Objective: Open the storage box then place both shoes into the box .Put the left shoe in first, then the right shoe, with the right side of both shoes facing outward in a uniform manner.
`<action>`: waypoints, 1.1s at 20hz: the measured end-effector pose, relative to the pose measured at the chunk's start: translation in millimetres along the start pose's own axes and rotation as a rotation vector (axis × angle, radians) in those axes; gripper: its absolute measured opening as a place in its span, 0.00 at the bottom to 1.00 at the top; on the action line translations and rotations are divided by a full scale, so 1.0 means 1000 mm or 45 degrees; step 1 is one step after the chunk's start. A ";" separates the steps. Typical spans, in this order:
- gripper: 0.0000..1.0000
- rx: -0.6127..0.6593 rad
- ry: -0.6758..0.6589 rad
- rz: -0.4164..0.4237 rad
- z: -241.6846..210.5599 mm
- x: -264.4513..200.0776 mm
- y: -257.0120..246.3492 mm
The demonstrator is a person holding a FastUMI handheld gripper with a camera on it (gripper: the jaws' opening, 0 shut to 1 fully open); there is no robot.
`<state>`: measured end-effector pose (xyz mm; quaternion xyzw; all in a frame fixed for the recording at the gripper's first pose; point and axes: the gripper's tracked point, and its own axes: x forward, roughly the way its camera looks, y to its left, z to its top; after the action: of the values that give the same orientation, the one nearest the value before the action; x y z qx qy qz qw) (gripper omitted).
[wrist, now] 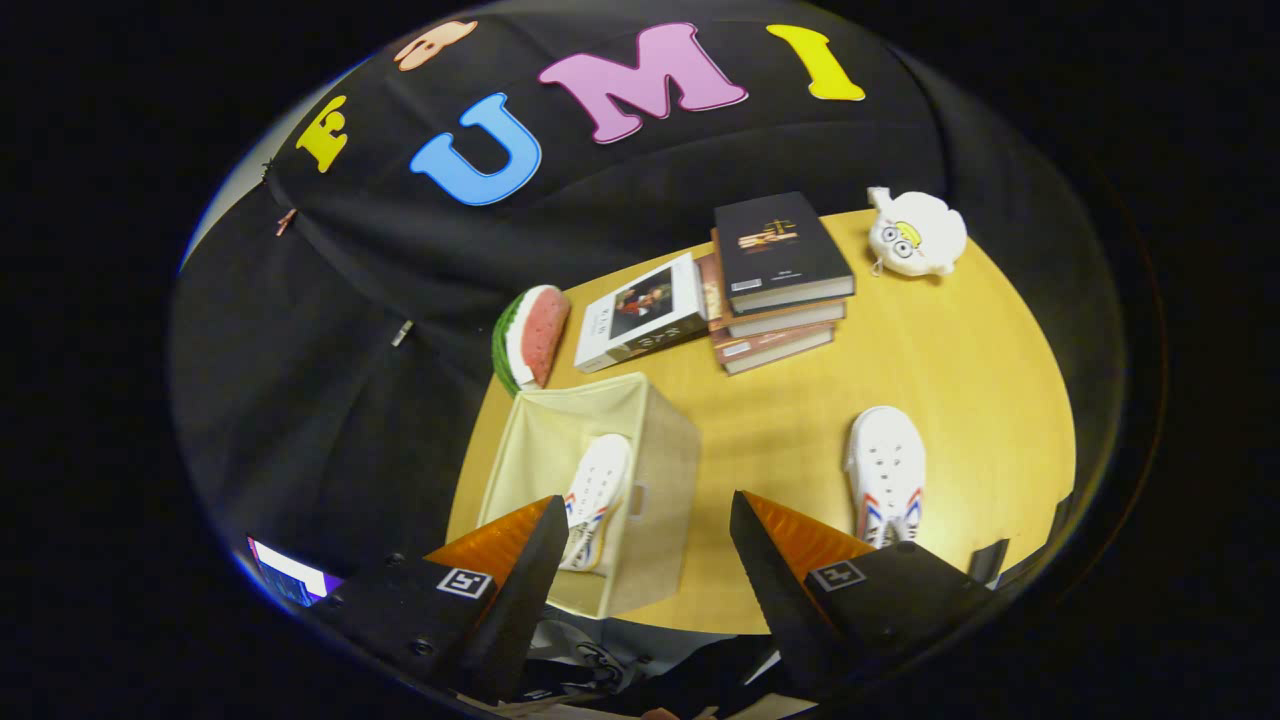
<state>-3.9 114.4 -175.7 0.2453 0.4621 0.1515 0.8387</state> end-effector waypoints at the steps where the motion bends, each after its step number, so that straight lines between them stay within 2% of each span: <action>1: 0.99 -0.010 -0.005 -0.050 0.001 -0.003 -0.024; 5: 0.99 0.037 0.034 -0.230 -0.008 -0.004 -0.116; 11: 0.99 0.107 0.244 -0.345 -0.063 0.035 -0.212; 14: 0.99 0.169 0.335 -0.334 -0.081 0.064 -0.230; 17: 0.99 0.158 0.415 -0.331 -0.087 0.085 -0.243; 20: 0.97 0.194 0.486 -0.262 -0.096 0.101 -0.230; 22: 0.79 0.186 0.508 -0.232 -0.099 0.112 -0.223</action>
<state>-23.0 9.3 -422.7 0.2278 0.6488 0.0868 0.7209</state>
